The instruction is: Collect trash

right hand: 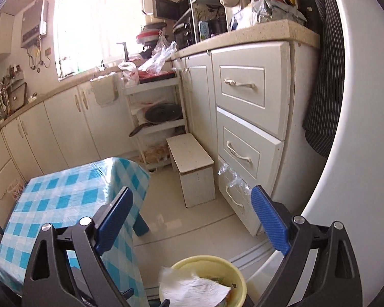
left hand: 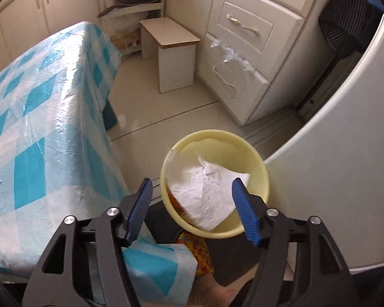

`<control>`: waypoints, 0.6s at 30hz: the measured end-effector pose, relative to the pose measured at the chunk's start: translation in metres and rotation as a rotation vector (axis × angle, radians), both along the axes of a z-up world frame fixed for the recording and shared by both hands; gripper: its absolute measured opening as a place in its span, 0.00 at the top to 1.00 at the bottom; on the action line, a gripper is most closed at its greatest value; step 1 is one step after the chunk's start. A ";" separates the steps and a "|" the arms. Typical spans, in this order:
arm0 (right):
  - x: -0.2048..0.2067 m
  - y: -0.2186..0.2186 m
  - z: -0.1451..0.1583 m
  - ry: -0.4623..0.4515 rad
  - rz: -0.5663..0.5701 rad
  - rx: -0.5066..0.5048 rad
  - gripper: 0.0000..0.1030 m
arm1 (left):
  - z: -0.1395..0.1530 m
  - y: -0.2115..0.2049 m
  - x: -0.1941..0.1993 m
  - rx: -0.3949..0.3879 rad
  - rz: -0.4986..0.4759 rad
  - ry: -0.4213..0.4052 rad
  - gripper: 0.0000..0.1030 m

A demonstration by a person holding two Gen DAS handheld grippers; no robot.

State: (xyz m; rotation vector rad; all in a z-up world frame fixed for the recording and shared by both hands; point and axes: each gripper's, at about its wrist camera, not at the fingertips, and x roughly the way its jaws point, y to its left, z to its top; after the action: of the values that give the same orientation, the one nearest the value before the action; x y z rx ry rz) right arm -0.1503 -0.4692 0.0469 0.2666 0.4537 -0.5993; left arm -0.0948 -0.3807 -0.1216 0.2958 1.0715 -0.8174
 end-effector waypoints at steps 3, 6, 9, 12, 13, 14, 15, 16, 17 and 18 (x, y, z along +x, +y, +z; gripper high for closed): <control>-0.003 0.007 0.008 -0.034 0.000 -0.010 0.09 | 0.018 0.019 0.006 -0.011 0.052 -0.032 0.32; -0.005 0.013 0.013 -0.067 -0.005 -0.007 0.08 | 0.032 0.038 0.016 -0.049 0.075 -0.013 0.32; -0.005 0.019 0.017 -0.088 -0.014 -0.013 0.07 | 0.048 0.054 0.021 -0.068 0.098 -0.025 0.30; -0.001 0.020 0.016 -0.084 -0.009 0.004 0.07 | 0.066 0.072 0.024 -0.091 0.123 -0.035 0.28; 0.001 0.021 0.016 -0.081 -0.006 0.009 0.07 | 0.072 0.079 0.024 -0.098 0.131 -0.041 0.28; 0.002 0.023 0.016 -0.080 -0.003 0.011 0.07 | 0.078 0.084 0.025 -0.106 0.138 -0.048 0.27; 0.004 0.024 0.015 -0.077 0.001 0.010 0.07 | 0.083 0.087 0.026 -0.110 0.143 -0.054 0.26; 0.005 0.025 0.016 -0.074 0.004 0.007 0.07 | 0.088 0.091 0.026 -0.115 0.150 -0.061 0.25; 0.006 0.027 0.016 -0.072 0.006 0.005 0.07 | 0.093 0.094 0.028 -0.119 0.155 -0.066 0.24; 0.007 0.028 0.016 -0.071 0.009 0.005 0.07 | 0.098 0.099 0.028 -0.119 0.164 -0.072 0.23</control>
State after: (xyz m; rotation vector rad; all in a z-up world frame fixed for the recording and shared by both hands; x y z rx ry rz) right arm -0.1431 -0.4414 0.0632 0.2894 0.3874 -0.5779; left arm -0.0664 -0.2815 -0.0236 0.1334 0.9619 -0.7148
